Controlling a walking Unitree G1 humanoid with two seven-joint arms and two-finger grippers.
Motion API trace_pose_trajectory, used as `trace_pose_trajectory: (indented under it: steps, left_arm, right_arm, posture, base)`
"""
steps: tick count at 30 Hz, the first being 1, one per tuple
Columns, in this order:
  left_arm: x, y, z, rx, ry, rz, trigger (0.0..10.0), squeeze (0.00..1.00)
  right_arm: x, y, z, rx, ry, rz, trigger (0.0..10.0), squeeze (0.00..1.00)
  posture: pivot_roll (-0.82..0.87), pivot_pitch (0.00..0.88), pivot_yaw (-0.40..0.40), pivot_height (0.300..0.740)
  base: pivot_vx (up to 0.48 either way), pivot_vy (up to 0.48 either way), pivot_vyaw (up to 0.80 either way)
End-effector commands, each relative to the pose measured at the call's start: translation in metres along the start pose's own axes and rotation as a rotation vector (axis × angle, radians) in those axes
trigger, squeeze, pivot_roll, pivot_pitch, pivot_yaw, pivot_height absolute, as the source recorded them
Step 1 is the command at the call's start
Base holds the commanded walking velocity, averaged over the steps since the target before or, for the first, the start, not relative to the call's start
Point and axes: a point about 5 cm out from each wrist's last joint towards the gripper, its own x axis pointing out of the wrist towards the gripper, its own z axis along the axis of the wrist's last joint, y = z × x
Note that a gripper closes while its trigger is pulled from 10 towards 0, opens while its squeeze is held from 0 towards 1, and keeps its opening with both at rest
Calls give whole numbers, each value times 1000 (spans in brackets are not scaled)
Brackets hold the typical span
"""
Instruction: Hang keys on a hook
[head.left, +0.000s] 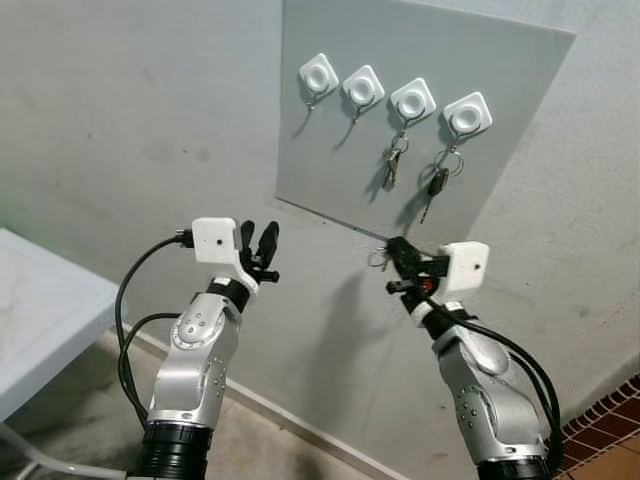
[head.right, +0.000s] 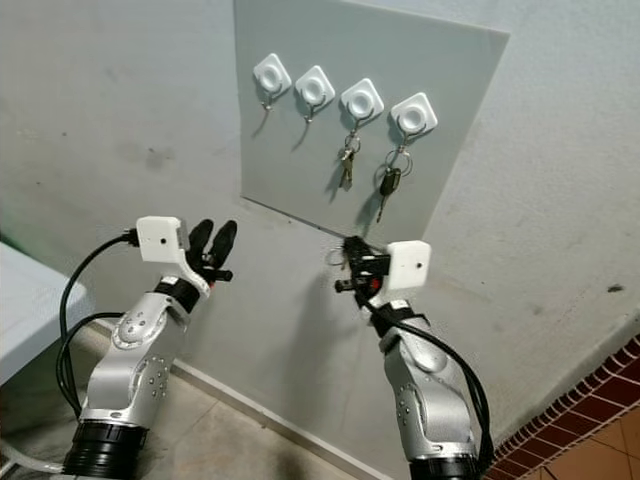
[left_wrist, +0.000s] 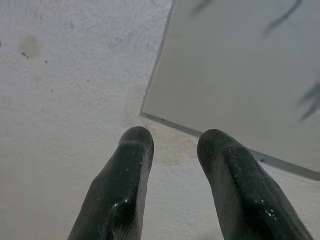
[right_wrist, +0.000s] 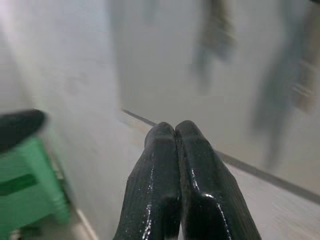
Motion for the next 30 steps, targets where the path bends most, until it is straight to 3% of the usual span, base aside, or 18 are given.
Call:
trace_pose_trajectory:
  steps: [1, 13, 17, 30]
  left_arm:
    - [5, -9, 10, 25, -34, -54, 10000, 0]
    - [2, -7, 16, 26, -48, -47, 10000, 0]
    - [2, -15, 25, 28, -72, -94, 10000, 0]
    - [1, -34, 33, 37, -77, -185, 10000, 0]
  right_arm:
    - [5, 5, 12, -12, -26, 71, 10000, 0]
    - [20, 27, 30, 43, -71, 218, 10000, 0]
    - [33, 36, 50, 81, -150, 239, 10000, 0]
    - [56, 41, 91, 98, -299, 245, 10000, 0]
  posture:
    - [140, 0, -96, 740]
    - [149, 0, -106, 740]
    - [154, 0, -113, 740]
    - [147, 0, -111, 740]
  base:
    - [0, 0, 0]
    - [0, 0, 0]
    - [0, 0, 0]
    - [0, 0, 0]
